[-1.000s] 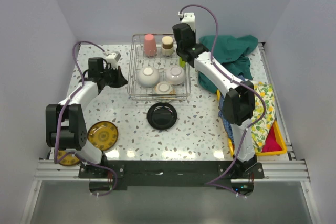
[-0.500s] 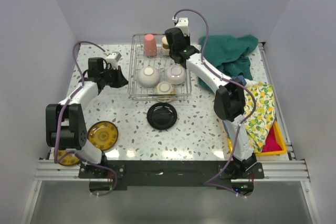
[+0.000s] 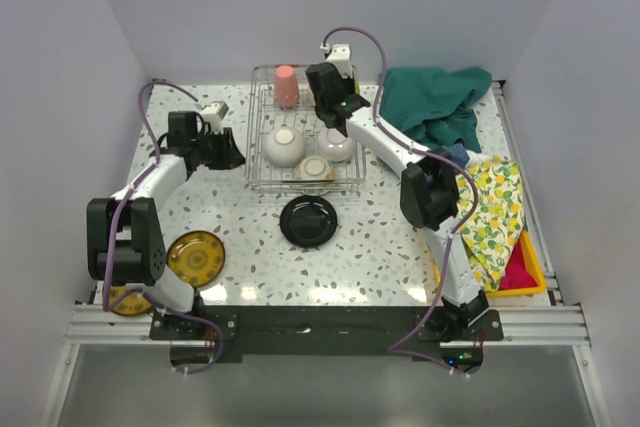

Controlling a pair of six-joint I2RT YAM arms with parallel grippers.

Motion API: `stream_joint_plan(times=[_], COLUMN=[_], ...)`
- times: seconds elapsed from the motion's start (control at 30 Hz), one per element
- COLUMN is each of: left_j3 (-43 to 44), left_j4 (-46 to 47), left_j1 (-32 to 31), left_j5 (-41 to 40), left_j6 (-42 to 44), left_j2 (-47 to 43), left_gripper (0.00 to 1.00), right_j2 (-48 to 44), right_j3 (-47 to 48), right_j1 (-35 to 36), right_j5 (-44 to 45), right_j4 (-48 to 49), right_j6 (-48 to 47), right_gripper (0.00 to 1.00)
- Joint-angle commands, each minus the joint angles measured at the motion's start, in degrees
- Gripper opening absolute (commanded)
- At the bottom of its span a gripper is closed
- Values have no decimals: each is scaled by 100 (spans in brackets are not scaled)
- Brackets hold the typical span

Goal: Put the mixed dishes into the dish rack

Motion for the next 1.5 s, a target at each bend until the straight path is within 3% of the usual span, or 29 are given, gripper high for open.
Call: stream_joint_plan(times=[0.0,0.03,0.13,0.4,0.67,0.8,0.83,0.97,1.07,1.23,1.4,1.47], left_j3=[366,436,480,111,-213,-608,-679,-1013,-1496,-2480,-3087,-3254], left_j4=[-699,-815,-1071,-535,-789,-772,-763,-666,-483,-52,642,1044], left_j1=[-36,-36,-27,34,236,351,368,360,299,-27,-1228,-1397], left_j5=[-257,-320,-425,-259,-434,-5,144,1556,1999,2036,1229,676], left_j6=[-492,-510,-484,-783,-589,-388,-344,-404,-650,-1159,-2134,-2860], left_j2=[-168,-177,-247,-484,-1256,-1758,-1855,-2023,-2197,-2628,-2884,-2910], left_gripper=[44,46,49,50,51,52,52,50,50,50,50,50], right_j2=[-222,-266,-504,-1110,-2015,-2911,-3078,-3886,-4168,-4670,-4995,-5048], right_j3=[-34,-87,-315,-931,-1518,-2564,-2792,-3716,-4033,-4647,-5062,-5097], right_j1=[103,112,147,358,437,411,393,376,376,358,262,148], right_j5=[149,70,-1,78,-149,-1422,-2165,-3541,-4295,-4449,-4097,-4175], right_j4=[11,-42,-165,-148,-666,-658,-640,-850,-1140,-1124,-781,-816], right_j6=[238,247,282,159,212,-173,-227,-447,-658,-422,-220,-97], right_gripper=[1,16,34,39,43,57,59,65,72,81,84,84])
